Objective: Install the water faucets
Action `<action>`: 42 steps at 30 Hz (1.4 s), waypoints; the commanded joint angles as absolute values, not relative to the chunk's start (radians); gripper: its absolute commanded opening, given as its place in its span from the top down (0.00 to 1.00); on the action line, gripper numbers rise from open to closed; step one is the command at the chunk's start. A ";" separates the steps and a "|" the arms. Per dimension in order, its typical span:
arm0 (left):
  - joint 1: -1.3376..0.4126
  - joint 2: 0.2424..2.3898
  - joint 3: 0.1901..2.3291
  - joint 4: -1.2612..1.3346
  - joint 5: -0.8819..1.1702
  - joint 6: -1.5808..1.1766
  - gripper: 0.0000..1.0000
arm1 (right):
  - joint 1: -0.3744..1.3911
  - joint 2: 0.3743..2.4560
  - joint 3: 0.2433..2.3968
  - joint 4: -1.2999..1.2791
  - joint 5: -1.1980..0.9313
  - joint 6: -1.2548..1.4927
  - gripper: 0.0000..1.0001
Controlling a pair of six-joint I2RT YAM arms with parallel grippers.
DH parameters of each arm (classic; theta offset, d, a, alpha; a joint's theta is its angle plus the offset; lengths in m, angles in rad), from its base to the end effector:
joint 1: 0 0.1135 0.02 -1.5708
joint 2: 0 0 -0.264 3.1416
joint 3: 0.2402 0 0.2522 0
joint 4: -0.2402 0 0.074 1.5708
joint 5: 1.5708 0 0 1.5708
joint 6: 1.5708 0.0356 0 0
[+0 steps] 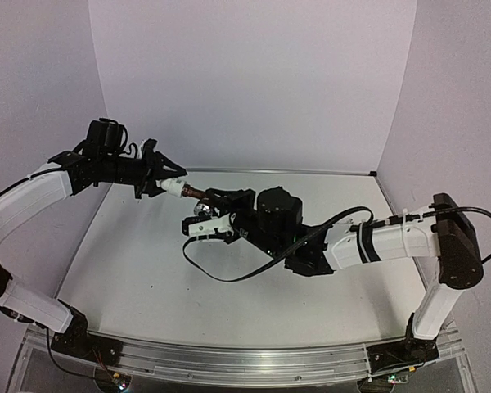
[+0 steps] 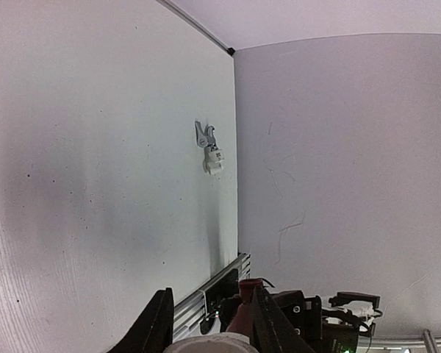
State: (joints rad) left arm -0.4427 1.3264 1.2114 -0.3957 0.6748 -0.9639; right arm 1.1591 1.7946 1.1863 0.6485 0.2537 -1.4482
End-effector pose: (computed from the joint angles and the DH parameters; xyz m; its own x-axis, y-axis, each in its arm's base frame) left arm 0.2572 -0.1465 0.3514 -0.9312 -0.2683 -0.2467 0.1089 0.4412 -0.8908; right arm 0.1772 0.3834 0.2845 0.7828 -0.6081 -0.1322 -0.0802 0.1120 -0.9905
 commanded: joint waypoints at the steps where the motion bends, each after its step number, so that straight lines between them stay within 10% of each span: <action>1: -0.451 1.333 1.263 -0.344 0.724 -0.947 1.00 | 1.170 1.764 1.280 0.520 0.234 -1.156 0.81; 9: -0.451 1.308 1.270 -0.329 0.675 -0.844 1.00 | 0.980 1.682 1.320 0.227 -0.407 -0.240 1.00; 14: -0.451 1.251 1.211 -0.230 0.616 -0.816 1.00 | 0.810 1.833 1.319 0.765 -1.043 0.879 0.97; 22: -0.451 1.185 1.149 -0.144 0.530 -0.830 1.00 | 0.752 2.120 1.305 1.568 -0.917 2.012 0.79; 33: -0.444 1.167 1.154 -0.235 0.443 -0.892 1.00 | 0.709 1.828 1.145 0.835 -0.913 1.091 0.24; 37: -0.442 1.181 1.162 -0.247 0.461 -0.909 1.00 | 0.793 1.657 1.248 0.171 -0.544 0.339 0.15; 42: -0.439 1.204 1.169 -0.247 0.519 -0.926 1.00 | 0.975 1.597 1.304 0.043 -0.073 -0.293 0.10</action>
